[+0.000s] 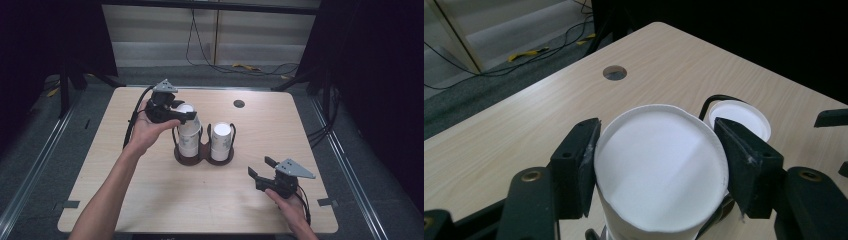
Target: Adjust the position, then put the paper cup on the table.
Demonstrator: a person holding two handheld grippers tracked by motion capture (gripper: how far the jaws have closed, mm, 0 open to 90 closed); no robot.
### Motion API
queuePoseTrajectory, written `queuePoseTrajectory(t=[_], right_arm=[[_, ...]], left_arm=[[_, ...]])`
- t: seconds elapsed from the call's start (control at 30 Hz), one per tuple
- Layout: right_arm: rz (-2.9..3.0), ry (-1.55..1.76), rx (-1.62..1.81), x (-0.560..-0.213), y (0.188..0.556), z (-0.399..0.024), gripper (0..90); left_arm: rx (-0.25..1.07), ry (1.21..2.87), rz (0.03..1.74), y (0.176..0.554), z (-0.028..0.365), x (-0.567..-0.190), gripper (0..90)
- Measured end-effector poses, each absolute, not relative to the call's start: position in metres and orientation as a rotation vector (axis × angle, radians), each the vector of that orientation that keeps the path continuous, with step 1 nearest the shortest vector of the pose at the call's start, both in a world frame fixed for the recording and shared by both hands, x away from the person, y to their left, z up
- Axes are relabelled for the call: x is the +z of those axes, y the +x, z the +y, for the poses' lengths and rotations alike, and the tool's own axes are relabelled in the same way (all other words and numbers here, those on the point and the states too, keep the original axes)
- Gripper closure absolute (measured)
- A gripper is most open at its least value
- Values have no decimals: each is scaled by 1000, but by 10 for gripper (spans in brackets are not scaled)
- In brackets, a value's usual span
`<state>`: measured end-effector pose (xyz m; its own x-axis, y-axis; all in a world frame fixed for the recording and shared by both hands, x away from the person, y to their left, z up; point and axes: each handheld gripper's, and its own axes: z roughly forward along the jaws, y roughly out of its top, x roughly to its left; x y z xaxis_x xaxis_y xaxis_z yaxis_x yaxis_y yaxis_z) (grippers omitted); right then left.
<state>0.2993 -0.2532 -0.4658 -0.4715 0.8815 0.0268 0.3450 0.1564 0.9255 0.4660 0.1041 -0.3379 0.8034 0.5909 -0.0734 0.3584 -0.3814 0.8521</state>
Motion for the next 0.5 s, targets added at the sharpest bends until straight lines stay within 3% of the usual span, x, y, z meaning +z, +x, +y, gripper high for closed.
queuePoseTrajectory(t=[0.5], right_arm=[[1900, 1162, 1303, -466, 299, -254, 258]], left_arm=[[288, 1943, 705, 464, 111, -328, 374]])
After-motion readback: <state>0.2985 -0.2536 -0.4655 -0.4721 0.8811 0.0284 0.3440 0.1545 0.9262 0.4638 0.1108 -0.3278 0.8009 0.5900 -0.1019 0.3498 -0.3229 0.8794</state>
